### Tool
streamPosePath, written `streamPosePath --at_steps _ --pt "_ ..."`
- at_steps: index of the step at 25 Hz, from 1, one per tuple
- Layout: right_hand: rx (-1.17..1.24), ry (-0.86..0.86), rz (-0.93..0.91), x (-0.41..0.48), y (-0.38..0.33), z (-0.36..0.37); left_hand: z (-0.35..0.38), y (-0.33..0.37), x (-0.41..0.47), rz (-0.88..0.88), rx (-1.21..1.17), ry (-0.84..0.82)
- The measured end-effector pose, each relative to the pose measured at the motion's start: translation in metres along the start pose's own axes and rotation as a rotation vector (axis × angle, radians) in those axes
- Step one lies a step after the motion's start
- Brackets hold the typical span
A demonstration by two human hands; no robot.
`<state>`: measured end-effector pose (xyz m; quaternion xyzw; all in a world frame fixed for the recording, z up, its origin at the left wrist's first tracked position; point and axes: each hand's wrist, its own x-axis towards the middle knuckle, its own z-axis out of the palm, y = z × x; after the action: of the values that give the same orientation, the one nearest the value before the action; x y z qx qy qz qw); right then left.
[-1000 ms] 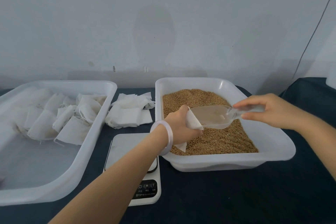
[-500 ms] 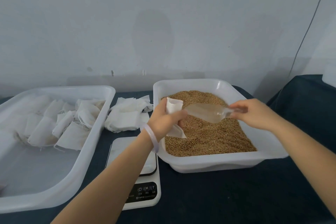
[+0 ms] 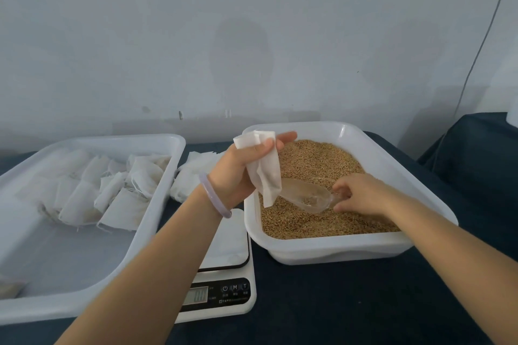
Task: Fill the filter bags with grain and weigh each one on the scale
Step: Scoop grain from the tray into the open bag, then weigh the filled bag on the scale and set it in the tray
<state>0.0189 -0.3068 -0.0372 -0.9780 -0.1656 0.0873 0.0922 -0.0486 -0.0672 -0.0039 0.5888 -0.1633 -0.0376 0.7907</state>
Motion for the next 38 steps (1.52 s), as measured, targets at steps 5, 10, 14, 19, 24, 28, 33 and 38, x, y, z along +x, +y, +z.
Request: streamPosePath --at_steps 5,10,14,19,24,28,33,38 --pt "0.962 -0.011 -0.480 -0.019 -0.079 -0.027 -0.008 0.025 -0.018 -0.098 -0.033 -0.095" --pt "1.122 -0.199 -0.700 -0.023 -0.136 -0.022 -0.036 0.041 -0.042 -0.103 0.027 -0.037" --pt "1.007 -0.169 -0.697 -0.014 -0.166 -0.011 -0.054 0.040 -0.055 -0.175 0.103 -0.138" --pt "0.863 -0.021 -0.540 0.005 -0.186 0.003 -0.080 0.039 -0.060 -0.131 0.391 0.218" --pt "0.358 0.098 -0.460 0.018 -0.186 0.024 -0.094 0.026 -0.063 -0.374 1.128 0.214" --pt "-0.011 0.124 -0.476 0.026 -0.191 0.037 -0.087 0.018 -0.052 -0.454 1.557 0.064" --pt "-0.102 0.032 -0.508 0.037 -0.186 0.040 -0.085 0.010 -0.049 -0.490 1.634 0.002" --pt "-0.060 0.045 -0.524 0.040 -0.184 0.049 -0.080 0.010 -0.051 -0.491 1.719 -0.093"
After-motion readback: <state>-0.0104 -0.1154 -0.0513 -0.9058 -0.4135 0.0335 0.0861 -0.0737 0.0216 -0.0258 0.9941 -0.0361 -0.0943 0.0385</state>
